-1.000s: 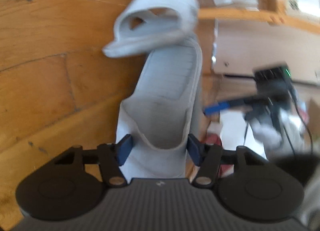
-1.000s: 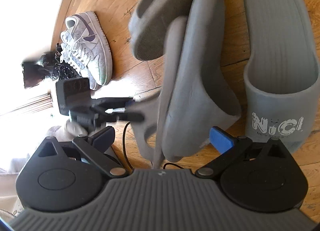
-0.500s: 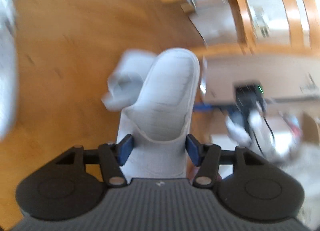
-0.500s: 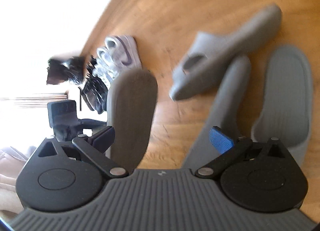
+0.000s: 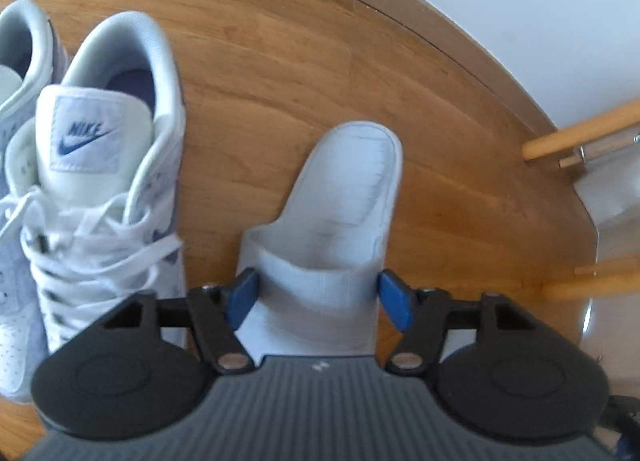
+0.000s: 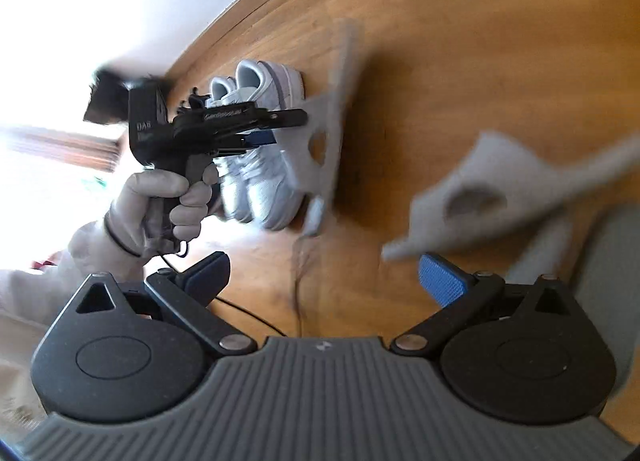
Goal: Organize scattered shoes
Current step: 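Carry the light grey slide beside the white sneakers and open the left tool, then move the left tool back and close on the second light grey slide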
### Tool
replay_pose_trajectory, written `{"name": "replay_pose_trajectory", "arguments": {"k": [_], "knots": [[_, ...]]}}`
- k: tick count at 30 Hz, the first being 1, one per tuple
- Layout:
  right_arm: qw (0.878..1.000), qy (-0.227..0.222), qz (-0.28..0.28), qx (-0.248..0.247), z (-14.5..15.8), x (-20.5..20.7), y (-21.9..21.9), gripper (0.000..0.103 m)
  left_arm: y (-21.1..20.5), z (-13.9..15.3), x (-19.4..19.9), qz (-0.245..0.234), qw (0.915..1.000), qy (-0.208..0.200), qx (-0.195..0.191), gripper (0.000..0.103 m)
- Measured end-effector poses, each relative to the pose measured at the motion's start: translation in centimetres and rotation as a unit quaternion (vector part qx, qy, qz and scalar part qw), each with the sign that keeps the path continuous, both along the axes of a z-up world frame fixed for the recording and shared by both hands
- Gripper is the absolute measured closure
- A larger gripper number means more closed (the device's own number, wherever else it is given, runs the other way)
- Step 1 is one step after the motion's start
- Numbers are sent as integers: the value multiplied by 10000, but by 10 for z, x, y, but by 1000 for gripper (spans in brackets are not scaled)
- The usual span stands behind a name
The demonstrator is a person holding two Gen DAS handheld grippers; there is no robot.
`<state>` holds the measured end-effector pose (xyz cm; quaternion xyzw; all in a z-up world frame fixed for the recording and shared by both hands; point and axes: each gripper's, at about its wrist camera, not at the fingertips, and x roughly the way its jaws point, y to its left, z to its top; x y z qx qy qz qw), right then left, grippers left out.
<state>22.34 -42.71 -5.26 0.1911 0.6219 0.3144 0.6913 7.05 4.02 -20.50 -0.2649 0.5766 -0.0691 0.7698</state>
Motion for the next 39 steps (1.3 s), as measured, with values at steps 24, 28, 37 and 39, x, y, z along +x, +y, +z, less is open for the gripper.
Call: {"name": "replay_pose_trajectory", "arguments": {"k": [24, 28, 37, 39], "knots": [[9790, -1391, 379, -1441, -112, 50, 181, 19, 85, 62, -19, 1136, 9916, -532, -326, 27], [9764, -1585, 551, -1359, -112, 49, 199, 11, 78, 61, -23, 1116, 9924, -455, -242, 27], [9910, -1195, -312, -517, -45, 75, 137, 0, 52, 86, -18, 508, 9947, -812, -384, 25], [9883, -1280, -721, -420, -6, 67, 91, 0, 36, 89, -11, 140, 9948, -887, -476, 24]]}}
